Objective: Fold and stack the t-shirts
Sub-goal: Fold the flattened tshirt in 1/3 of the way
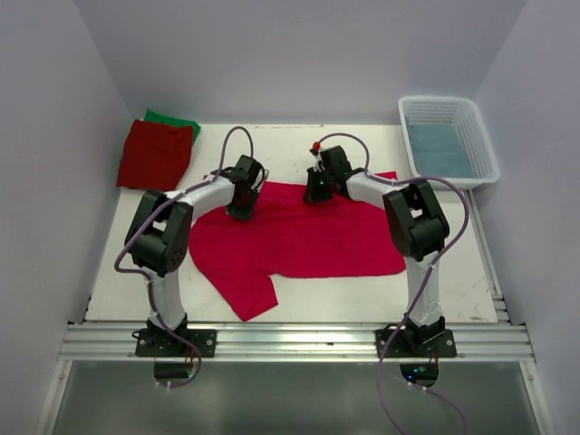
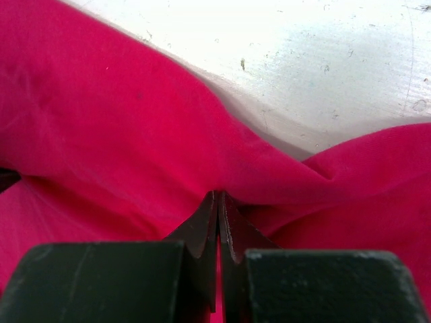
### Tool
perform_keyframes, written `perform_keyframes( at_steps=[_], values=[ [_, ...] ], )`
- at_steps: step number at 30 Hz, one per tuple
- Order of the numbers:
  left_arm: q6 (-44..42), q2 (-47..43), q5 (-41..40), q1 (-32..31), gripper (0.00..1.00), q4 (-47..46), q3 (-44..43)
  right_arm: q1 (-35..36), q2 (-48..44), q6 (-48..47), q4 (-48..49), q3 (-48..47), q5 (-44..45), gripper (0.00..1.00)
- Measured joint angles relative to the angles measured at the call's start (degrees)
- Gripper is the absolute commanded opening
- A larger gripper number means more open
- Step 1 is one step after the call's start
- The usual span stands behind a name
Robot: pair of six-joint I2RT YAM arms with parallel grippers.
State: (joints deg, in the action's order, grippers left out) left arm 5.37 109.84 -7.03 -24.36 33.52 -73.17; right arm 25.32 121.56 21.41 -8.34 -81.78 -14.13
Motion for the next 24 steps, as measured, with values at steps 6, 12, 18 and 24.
perform_keyframes(
  at_steps=[6,12,18,24],
  values=[
    [0.00,2.78,-0.24,1.51,0.00,-0.37,-3.80,-0.09,0.00,-0.22,-0.15,0.00,-0.02,0.00],
    [0.00,3.21,0.09,2.23,0.00,-0.39,-5.46,-0.13,0.04,-0.81,-1.07,-0.48,0.02,0.00],
    [0.00,3.21,0.74,2.23,0.00,-0.42,-7.02,-0.15,0.33,-1.03,-1.95,-1.14,-0.02,0.00],
    [-0.02,3.89,1.60,2.56,0.00,-1.03,-8.79,-0.15,0.57,-1.29,-2.71,-1.75,0.00,0.00]
  ],
)
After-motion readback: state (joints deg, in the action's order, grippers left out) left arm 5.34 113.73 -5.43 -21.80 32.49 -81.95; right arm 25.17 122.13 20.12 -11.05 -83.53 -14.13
